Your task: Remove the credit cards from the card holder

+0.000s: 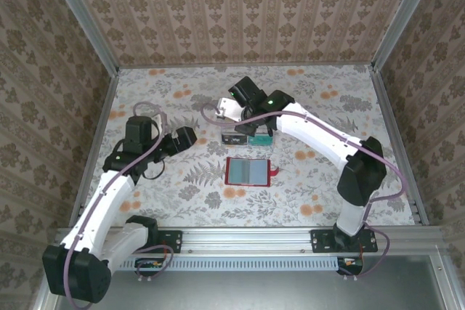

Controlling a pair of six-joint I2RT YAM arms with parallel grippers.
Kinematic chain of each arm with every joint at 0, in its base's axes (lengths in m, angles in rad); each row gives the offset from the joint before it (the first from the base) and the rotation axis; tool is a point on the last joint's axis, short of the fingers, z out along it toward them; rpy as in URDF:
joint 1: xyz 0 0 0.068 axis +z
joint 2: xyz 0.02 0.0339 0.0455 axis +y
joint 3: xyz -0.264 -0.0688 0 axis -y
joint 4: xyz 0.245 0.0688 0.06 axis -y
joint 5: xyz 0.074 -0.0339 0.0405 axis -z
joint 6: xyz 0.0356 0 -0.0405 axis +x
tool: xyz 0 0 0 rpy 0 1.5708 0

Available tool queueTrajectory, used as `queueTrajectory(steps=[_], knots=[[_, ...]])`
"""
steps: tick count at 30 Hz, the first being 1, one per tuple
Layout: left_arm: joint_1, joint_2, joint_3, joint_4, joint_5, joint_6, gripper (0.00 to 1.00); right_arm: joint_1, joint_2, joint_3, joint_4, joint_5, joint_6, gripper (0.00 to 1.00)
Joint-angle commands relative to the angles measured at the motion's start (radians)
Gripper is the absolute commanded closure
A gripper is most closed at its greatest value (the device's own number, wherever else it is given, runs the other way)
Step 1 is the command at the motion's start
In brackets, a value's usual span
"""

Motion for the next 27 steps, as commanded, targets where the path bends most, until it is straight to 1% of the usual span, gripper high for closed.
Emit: queueTrajectory(steps=[1, 5, 8, 18, 27], knots=[[0.013, -0.026, -0.012, -0.047, -0.017, -0.014, 0.00, 0.003, 0.056, 0.038, 0.035, 0.118, -0.198, 1.00], [0.016, -0.030, -0.007, -0.074, -0.016, -0.009, 0.00, 0.004, 0.094, 0.049, 0.090, 0.152, -0.266, 1.00], [0.018, -0.037, -0.004, -0.086, -0.014, -0.005, 0.00, 0.002, 0.121, 0.067, 0.111, 0.155, -0.285, 1.00], [0.025, -0.044, -0.003, -0.103, -0.014, -0.004, 0.00, 0.002, 0.188, 0.108, 0.162, 0.158, -0.323, 1.00], [0.028, -0.047, -0.002, -0.111, -0.014, -0.005, 0.00, -0.013, 0.225, 0.107, 0.165, 0.133, -0.308, 1.00]])
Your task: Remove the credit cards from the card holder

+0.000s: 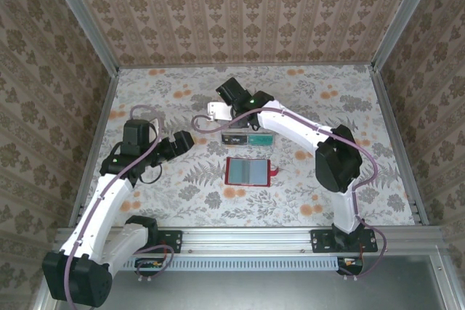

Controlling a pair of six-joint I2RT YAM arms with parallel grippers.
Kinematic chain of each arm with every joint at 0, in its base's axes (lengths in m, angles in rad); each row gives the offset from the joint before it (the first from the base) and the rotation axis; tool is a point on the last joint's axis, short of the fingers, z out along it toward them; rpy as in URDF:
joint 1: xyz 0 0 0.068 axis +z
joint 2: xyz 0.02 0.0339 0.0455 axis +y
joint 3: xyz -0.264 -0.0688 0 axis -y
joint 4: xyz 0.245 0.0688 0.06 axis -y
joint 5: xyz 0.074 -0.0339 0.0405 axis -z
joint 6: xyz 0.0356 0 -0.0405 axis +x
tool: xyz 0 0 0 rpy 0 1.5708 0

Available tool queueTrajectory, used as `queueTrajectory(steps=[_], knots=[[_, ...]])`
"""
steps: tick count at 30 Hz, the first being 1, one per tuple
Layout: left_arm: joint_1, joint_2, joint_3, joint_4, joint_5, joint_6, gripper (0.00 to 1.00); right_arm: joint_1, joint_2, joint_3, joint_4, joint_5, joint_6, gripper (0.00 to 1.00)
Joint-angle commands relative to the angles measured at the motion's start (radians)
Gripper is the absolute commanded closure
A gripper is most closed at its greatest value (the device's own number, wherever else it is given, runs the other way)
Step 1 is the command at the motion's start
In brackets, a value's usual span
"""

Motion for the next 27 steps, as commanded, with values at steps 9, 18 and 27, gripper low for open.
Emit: queueTrajectory(steps=[9, 18, 27], knots=[[0.011, -0.026, -0.007, -0.031, -0.007, -0.007, 0.00, -0.017, 0.049, 0.021, 0.027, -0.002, 0.008, 1.00], [0.016, -0.044, -0.022, -0.033, -0.006, -0.013, 0.00, -0.032, 0.057, 0.018, 0.081, 0.045, 0.022, 0.75], [0.018, -0.058, -0.032, -0.033, -0.004, -0.020, 0.00, -0.040, 0.081, 0.021, 0.158, 0.094, 0.031, 0.73]])
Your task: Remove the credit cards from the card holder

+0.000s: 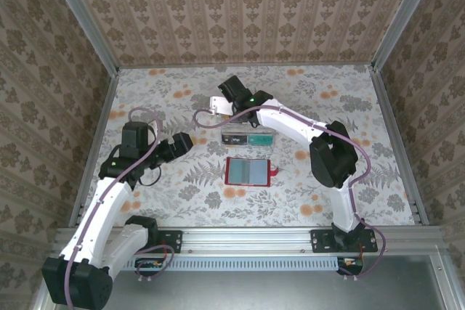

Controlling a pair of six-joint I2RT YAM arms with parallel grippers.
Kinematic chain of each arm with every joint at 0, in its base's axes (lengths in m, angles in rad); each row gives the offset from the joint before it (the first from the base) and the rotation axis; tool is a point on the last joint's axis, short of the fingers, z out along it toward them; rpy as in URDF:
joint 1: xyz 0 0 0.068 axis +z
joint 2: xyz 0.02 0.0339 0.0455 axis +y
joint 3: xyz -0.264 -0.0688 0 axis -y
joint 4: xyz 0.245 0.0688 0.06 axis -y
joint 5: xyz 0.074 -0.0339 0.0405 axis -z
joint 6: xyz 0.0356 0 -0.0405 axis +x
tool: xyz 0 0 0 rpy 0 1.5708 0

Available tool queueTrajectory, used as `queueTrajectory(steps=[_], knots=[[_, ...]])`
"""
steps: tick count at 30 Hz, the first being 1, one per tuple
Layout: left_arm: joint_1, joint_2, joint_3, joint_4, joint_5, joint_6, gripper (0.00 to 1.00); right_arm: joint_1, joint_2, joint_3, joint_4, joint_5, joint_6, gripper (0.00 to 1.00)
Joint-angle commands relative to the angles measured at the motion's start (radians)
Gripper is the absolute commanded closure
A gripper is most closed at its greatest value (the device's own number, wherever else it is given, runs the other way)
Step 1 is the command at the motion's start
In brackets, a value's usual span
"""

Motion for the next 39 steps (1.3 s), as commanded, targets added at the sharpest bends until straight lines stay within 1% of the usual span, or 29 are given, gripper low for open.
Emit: queueTrajectory(steps=[1, 5, 9, 12, 15, 18, 21, 23, 25, 27, 30, 32, 35, 37, 39], knots=[[0.010, -0.027, -0.013, -0.025, -0.003, -0.022, 0.00, -0.004, 0.026, 0.022, 0.046, 0.045, 0.020, 0.72], [0.010, -0.029, -0.016, -0.018, 0.004, -0.022, 0.00, -0.006, -0.003, 0.021, 0.064, 0.041, 0.083, 0.72], [0.011, -0.020, -0.029, 0.010, 0.029, -0.031, 0.01, -0.007, -0.077, 0.006, 0.070, 0.030, 0.193, 0.71], [0.007, 0.000, -0.038, 0.041, 0.057, -0.045, 0.05, -0.007, -0.163, -0.046, 0.076, -0.004, 0.309, 0.70], [-0.010, 0.035, -0.041, 0.076, 0.071, -0.060, 0.12, -0.006, -0.265, -0.129, 0.085, -0.040, 0.441, 0.70], [-0.056, 0.085, -0.035, 0.107, 0.066, -0.073, 0.18, -0.006, -0.354, -0.217, 0.071, -0.053, 0.604, 0.72], [-0.130, 0.145, -0.027, 0.156, 0.046, -0.096, 0.27, -0.006, -0.411, -0.281, -0.002, -0.056, 0.788, 0.75], [-0.189, 0.204, -0.014, 0.185, 0.029, -0.108, 0.34, -0.007, -0.450, -0.337, -0.069, -0.106, 0.892, 0.77], [-0.248, 0.259, 0.004, 0.206, 0.010, -0.114, 0.37, -0.007, -0.495, -0.418, -0.086, -0.140, 1.012, 0.80], [-0.298, 0.315, 0.021, 0.223, -0.001, -0.120, 0.41, -0.008, -0.545, -0.515, -0.066, -0.184, 1.121, 0.80], [-0.345, 0.388, 0.049, 0.250, -0.010, -0.130, 0.46, -0.007, -0.609, -0.655, -0.039, -0.236, 1.281, 0.82], [-0.369, 0.428, 0.060, 0.269, -0.006, -0.133, 0.49, -0.006, -0.642, -0.746, 0.028, -0.302, 1.338, 0.86], [-0.401, 0.492, 0.081, 0.289, 0.005, -0.135, 0.57, -0.005, -0.661, -0.886, 0.118, -0.361, 1.451, 0.89], [-0.422, 0.528, 0.097, 0.291, 0.006, -0.136, 0.61, -0.005, -0.661, -0.934, 0.127, -0.374, 1.490, 0.92], [-0.443, 0.556, 0.104, 0.300, 0.008, -0.137, 0.62, -0.003, -0.661, -0.966, 0.134, -0.393, 1.520, 0.93]])
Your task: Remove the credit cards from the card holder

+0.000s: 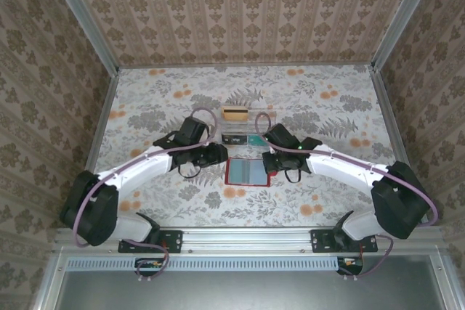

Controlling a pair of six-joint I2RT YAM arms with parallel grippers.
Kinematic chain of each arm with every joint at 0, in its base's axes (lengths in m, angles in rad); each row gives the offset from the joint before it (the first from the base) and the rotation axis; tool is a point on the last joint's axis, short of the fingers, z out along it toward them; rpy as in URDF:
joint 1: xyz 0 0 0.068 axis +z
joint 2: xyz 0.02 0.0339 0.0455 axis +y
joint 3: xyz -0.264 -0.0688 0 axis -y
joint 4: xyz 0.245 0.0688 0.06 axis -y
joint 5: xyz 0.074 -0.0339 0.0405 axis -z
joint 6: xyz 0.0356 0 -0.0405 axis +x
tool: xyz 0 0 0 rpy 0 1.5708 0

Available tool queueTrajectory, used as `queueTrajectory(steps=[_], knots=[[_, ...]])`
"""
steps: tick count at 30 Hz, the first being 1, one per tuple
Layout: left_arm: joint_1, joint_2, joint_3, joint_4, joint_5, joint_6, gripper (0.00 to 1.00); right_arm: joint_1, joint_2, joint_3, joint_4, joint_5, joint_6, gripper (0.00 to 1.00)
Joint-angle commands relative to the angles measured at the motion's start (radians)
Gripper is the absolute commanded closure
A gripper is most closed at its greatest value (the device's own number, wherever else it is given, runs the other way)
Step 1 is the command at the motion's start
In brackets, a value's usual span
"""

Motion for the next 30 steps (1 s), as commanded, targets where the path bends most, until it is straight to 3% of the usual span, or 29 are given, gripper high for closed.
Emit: queueTrajectory(steps=[1, 21, 30], knots=[[-0.035, 0.045, 0.037, 0.032, 0.002, -0.009, 0.63, 0.001, -0.024, -0.060, 0.073, -0.084, 0.151, 0.93], [-0.095, 0.203, 0.039, 0.107, 0.045, -0.018, 0.68, 0.004, 0.124, -0.074, 0.115, -0.068, 0.180, 0.80], [-0.098, 0.242, 0.040, 0.096, 0.048, -0.005, 0.68, 0.008, 0.143, -0.079, 0.120, -0.071, 0.185, 0.79]])
